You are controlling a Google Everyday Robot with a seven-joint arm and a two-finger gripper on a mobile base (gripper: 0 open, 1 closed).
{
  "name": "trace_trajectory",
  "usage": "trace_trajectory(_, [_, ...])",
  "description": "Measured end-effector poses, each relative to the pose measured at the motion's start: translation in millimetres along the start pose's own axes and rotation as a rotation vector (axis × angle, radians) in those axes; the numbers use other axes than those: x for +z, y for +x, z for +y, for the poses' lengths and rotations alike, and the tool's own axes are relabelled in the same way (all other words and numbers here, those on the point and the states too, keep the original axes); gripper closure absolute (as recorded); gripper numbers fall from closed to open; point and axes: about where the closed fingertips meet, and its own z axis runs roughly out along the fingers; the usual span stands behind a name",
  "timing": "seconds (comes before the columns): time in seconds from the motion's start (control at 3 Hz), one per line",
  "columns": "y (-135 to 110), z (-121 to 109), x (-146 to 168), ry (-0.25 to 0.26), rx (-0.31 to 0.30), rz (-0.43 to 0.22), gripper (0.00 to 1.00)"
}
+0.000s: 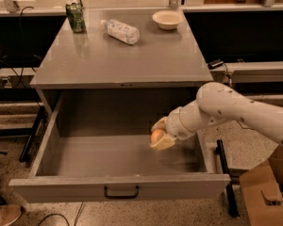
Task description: Pick orange from top drawer and place on counter
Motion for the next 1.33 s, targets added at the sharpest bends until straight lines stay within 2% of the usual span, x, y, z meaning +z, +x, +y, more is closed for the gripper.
trace_trajectory(0.33, [-30, -10, -75, 0.047, -0.1, -0.032, 1.0])
trace_trajectory(0.67, [-65, -18, -149, 0.06, -0.232, -0.051, 1.0])
trace_trajectory(1.0, [-76, -13, -171, 0.024, -0.273, -0.054, 1.0])
trace_trajectory(1.33, [-76, -13, -171, 0.024, -0.273, -0.054, 1.0])
